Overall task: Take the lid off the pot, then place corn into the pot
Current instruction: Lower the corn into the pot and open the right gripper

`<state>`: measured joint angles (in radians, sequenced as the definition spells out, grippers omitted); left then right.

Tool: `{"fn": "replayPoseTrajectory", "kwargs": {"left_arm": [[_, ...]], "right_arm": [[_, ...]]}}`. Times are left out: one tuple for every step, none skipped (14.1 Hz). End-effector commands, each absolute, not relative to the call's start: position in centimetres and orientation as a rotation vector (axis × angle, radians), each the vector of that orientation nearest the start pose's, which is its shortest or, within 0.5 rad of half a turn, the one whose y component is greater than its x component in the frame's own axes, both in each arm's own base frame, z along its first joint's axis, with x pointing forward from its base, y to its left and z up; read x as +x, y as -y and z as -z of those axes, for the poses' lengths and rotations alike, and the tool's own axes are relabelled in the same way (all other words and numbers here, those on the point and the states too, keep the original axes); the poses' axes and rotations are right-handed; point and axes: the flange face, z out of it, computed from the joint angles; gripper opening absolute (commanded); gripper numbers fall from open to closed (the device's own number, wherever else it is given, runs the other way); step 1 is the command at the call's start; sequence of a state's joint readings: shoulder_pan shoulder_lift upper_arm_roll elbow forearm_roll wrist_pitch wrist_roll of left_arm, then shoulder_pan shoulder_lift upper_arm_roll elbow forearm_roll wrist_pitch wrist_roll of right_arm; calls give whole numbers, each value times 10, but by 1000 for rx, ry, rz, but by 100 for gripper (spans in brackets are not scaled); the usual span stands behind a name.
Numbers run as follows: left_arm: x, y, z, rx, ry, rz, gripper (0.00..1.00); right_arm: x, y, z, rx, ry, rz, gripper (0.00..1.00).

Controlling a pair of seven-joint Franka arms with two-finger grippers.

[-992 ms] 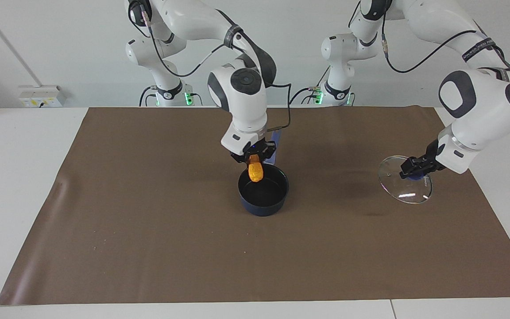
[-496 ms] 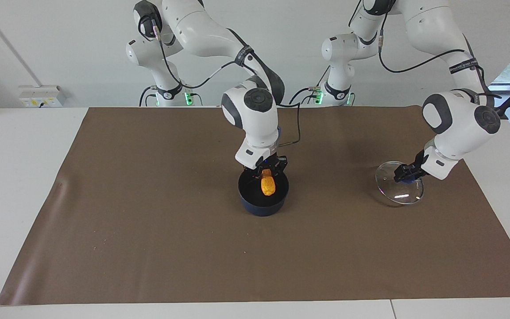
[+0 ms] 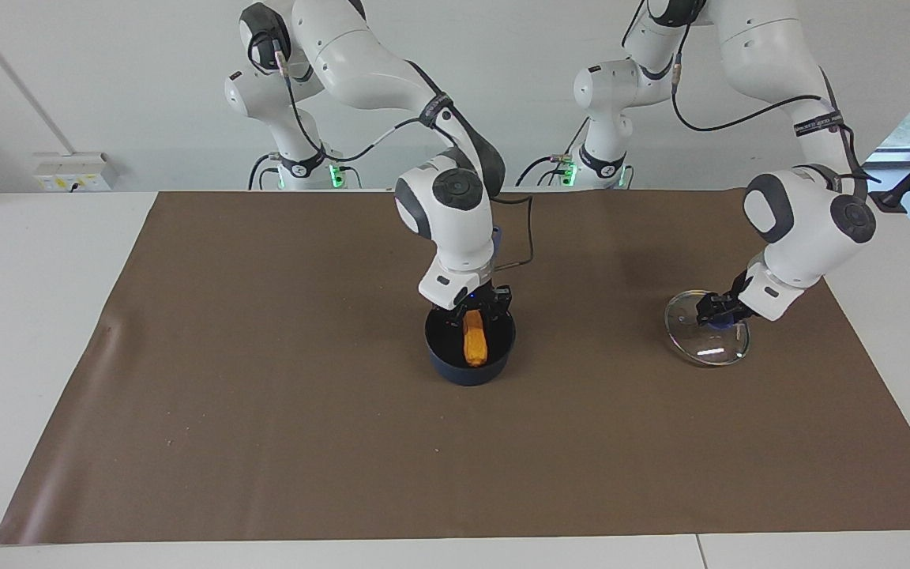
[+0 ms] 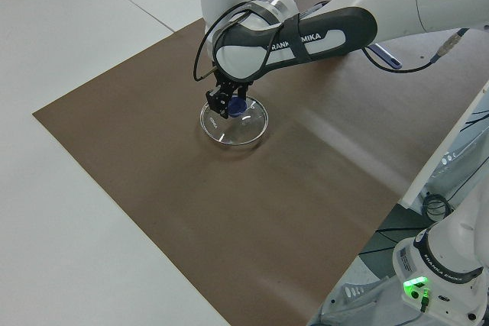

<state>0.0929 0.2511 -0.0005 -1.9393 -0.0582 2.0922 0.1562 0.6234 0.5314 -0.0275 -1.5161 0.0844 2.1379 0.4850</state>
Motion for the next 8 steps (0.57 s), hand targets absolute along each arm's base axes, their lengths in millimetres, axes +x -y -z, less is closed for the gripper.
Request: {"fn": "replayPoseTrajectory", "kwargs": {"left_arm": [[584, -54, -341, -3178, -92, -83, 0], [583, -53, -337, -3177, -91, -76, 0], [582, -53, -335, -3178, -90, -73, 0], [582, -53, -335, -3177, -91, -73, 0], [582, -53, -335, -3176, -108, -71, 0], [583, -53, -335, -3176, -150, -67, 0], [583, -53, -336, -3175, -182, -69, 65], [585, -51, -338, -3173, -194, -69, 100]], "right_arm": [[585, -400, -401, -3077, 122, 37, 100], [584, -392, -413, -3091, 118, 9, 100], [583, -381, -429, -3109, 121, 1, 100], [583, -361, -450, -3130, 103, -11, 100], [593, -322, -470, -3138, 78, -42, 100], [600, -287, -485, -3138, 111, -70, 100], [604, -255, -501, -3139, 144, -88, 100], [607, -223, -522, -3133, 126, -70, 100]]}}
